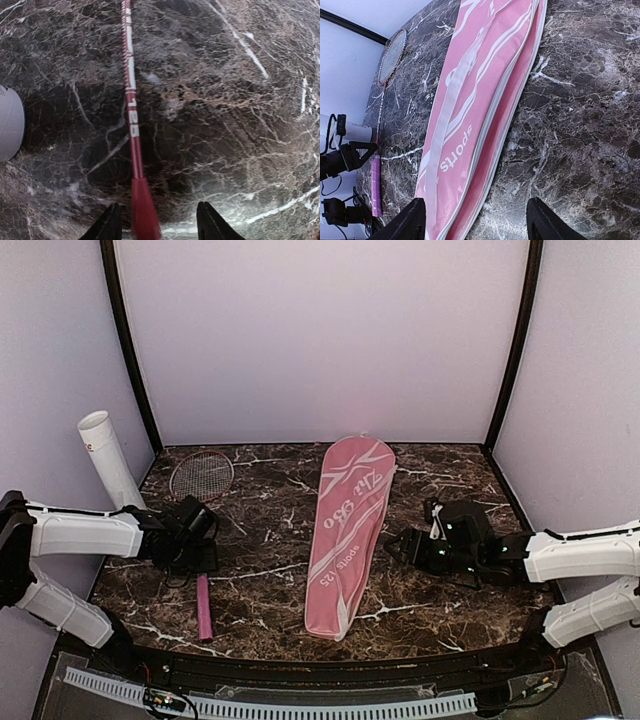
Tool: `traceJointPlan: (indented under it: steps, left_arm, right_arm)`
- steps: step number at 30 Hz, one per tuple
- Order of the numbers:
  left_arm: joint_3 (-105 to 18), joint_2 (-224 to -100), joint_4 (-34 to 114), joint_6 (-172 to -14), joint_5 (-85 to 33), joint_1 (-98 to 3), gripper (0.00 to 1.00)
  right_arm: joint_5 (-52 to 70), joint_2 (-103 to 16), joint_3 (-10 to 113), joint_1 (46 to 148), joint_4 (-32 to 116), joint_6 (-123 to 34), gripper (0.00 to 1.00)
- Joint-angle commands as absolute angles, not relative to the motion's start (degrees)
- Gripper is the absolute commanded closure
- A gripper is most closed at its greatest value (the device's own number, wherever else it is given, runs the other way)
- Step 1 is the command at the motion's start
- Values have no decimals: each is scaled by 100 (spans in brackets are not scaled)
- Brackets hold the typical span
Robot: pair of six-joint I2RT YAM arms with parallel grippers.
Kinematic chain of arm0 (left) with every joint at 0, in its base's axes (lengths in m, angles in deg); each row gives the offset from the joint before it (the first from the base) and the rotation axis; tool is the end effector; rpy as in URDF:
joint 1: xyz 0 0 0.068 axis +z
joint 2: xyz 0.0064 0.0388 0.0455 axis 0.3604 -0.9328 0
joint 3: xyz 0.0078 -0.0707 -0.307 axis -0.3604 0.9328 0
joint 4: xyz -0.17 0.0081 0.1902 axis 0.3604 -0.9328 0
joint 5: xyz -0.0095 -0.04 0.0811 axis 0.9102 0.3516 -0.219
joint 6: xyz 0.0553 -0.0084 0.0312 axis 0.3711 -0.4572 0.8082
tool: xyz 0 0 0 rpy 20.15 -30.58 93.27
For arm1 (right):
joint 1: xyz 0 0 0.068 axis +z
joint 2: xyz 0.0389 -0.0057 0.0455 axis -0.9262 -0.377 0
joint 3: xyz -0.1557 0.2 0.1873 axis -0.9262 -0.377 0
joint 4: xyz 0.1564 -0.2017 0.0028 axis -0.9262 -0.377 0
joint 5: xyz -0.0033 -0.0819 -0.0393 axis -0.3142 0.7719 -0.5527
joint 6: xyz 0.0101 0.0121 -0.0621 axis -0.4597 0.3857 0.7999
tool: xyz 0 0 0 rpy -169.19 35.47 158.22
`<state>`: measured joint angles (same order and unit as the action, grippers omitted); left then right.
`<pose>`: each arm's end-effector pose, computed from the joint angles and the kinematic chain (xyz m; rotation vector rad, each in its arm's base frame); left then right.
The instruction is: Pack up the badminton gear
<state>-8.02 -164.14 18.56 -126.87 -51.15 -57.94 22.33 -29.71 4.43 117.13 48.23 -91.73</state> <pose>0.1954 -0.1280 0.1975 -0.2902 2.5404 -0.1570 0.1522 0.1687 0.2265 0.1613 2.2964 0.8947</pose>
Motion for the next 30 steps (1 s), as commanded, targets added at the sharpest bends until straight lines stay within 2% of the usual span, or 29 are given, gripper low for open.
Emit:
traceJointPlan:
  steps: [1, 4, 7, 13, 18, 30]
  left_arm:
    - [-601, -16360, 1680, -12719, -5329, -5672, 48]
    - [-530, -16440, 1800, -12657, -5220, -5452, 50]
    - [-479, -16535, 1909, -12614, -5143, -5425, 57]
    - [-440, -16564, 1961, -12538, -5060, -5421, 77]
    - [-378, -16403, 2102, -12552, -4731, -5450, 99]
    - [-1021, -16249, 2387, -13382, -4956, -7091, 100]
  right_arm:
    - [2178, -3105, 552, 11690, 5095, -9203, 31]
    - [2133, -3164, 575, 11694, 5113, -9220, 31]
    - [2121, -3193, 580, 11690, 5141, -9234, 31]
    - [2137, -3200, 573, 11692, 5115, -9242, 31]
    - [2173, -3158, 576, 11690, 5108, -9251, 31]
    - [2125, -3089, 639, 11737, 5123, -9256, 31]
